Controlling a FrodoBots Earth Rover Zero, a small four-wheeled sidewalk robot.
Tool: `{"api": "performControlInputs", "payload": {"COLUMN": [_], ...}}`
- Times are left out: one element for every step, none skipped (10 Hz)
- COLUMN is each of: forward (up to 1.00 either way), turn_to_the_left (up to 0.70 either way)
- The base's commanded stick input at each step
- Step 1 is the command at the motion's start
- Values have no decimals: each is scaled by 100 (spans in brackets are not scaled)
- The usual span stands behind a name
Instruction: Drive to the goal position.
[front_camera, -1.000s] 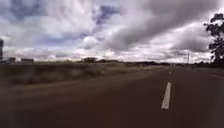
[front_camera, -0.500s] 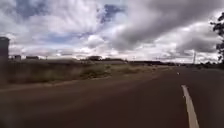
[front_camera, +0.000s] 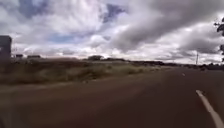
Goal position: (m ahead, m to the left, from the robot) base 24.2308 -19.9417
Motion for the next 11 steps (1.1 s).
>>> {"api": "performControlInputs", "payload": {"forward": [100,100,100,100,100,100,100,100,100,100,100], "turn_to_the_left": [4,4,4,4,4,4,4,4,-36,-36,-36]}}
